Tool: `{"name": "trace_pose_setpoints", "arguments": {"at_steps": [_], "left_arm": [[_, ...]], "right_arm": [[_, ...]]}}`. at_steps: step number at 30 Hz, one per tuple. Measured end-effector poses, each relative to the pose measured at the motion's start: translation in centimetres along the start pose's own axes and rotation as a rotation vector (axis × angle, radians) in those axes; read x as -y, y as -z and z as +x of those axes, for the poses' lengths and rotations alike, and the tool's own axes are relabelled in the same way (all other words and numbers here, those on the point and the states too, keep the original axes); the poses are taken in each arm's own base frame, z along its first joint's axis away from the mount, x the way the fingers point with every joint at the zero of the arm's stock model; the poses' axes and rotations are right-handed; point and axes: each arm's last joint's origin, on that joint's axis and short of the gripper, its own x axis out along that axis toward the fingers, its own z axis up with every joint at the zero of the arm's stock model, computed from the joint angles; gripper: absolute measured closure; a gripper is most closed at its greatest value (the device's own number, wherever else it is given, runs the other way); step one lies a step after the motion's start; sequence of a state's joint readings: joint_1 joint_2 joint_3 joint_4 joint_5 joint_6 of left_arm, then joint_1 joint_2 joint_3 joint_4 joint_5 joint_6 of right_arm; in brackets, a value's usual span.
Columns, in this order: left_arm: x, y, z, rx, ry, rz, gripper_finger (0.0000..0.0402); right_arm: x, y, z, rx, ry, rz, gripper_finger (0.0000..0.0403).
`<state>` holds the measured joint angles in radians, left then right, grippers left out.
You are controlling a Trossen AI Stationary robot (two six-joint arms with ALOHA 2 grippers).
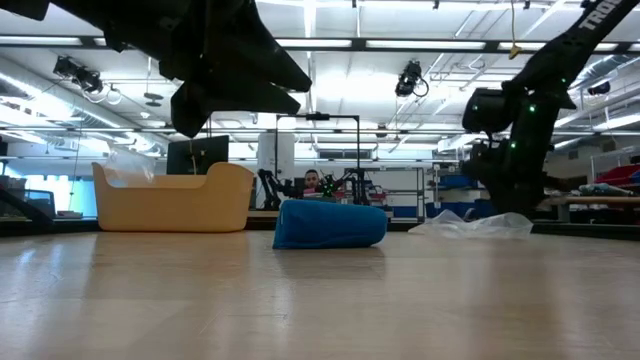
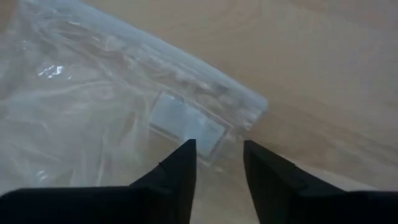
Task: Roll bandage
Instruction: Open the transparent zip bag
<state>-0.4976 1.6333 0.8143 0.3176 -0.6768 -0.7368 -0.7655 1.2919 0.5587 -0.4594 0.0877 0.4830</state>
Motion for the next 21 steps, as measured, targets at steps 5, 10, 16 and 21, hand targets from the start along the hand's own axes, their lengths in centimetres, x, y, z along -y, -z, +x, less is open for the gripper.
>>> {"name": "trace_pose_setpoints", "arguments": {"at_steps": [5, 10, 16, 21], "left_arm": [[0.0, 0.0, 0.0, -0.001, 0.0, 0.001, 0.0266], [0.0, 0.0, 0.0, 0.001, 0.002, -0.002, 0.0265], [0.0, -0.1, 0.0, 0.023, -0.017, -0.001, 0.0265], [0.1, -0.3, 0.0, 0.039, -0.006, 0.02, 0.0269]], "right_arm": [[1.1, 0.8, 1.3, 0.03, -0.058, 0.056, 0.025], [1.7, 1.1, 1.9, 0.075, -0.091, 0.052, 0.0269], [1.7, 1.2, 2.5, 0.153, -0.134, 0.015, 0.0367], [1.4, 1.1, 2.5, 0.184, -0.222, -0.038, 0.0394]]}}
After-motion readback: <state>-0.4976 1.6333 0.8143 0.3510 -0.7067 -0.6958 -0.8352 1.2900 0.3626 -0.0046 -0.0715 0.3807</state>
